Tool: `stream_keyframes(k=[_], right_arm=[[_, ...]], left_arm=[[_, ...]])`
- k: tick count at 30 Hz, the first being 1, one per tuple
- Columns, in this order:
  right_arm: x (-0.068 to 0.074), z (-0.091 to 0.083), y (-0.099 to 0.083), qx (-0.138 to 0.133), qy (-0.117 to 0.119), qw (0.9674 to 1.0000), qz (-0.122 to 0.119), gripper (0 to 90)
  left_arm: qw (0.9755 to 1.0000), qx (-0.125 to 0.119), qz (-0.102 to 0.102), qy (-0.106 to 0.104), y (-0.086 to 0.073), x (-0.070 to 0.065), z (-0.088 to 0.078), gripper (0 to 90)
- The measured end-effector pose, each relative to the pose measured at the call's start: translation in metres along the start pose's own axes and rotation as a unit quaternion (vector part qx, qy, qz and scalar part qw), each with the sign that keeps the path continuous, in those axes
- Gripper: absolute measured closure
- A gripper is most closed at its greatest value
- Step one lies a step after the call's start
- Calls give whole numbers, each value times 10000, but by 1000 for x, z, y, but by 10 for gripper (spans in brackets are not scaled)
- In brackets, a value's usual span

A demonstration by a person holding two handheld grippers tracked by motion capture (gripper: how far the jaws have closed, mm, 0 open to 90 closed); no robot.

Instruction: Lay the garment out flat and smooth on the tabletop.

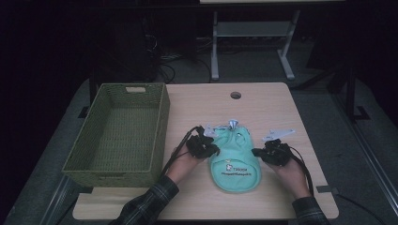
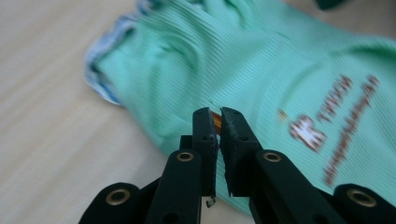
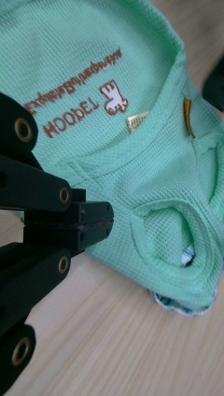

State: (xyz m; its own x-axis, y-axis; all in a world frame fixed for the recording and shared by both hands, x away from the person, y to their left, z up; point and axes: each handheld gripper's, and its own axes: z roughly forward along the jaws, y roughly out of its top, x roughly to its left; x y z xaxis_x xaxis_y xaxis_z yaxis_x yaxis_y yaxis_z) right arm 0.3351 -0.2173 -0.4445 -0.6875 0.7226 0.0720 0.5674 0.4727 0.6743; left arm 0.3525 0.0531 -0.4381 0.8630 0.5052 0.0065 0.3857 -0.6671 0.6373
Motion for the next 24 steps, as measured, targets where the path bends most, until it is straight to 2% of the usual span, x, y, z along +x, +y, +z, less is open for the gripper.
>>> stream_keyframes(k=[2,6,7,14,20,24], right_arm=[[0,7,3,88,-13,10000,-39,900],[1,22,2,366,-23,9993,-93,900],[2,24,0,418,-53,9990,-115,900],[11,17,-8,409,43,9990,-177,900],[23,13,-12,462,108,9983,-350,900],[29,9,-17,460,134,9980,-416,900]], left_arm=[[9999,119,59,-84,-5,-7,3,845],[9993,338,144,-95,-14,-12,8,850],[9994,294,175,-89,-16,-13,8,851],[9992,272,2,-307,-24,-14,2,855],[9985,247,-20,-485,-34,-22,-5,855],[9974,233,-46,-678,-39,-27,-9,857]])
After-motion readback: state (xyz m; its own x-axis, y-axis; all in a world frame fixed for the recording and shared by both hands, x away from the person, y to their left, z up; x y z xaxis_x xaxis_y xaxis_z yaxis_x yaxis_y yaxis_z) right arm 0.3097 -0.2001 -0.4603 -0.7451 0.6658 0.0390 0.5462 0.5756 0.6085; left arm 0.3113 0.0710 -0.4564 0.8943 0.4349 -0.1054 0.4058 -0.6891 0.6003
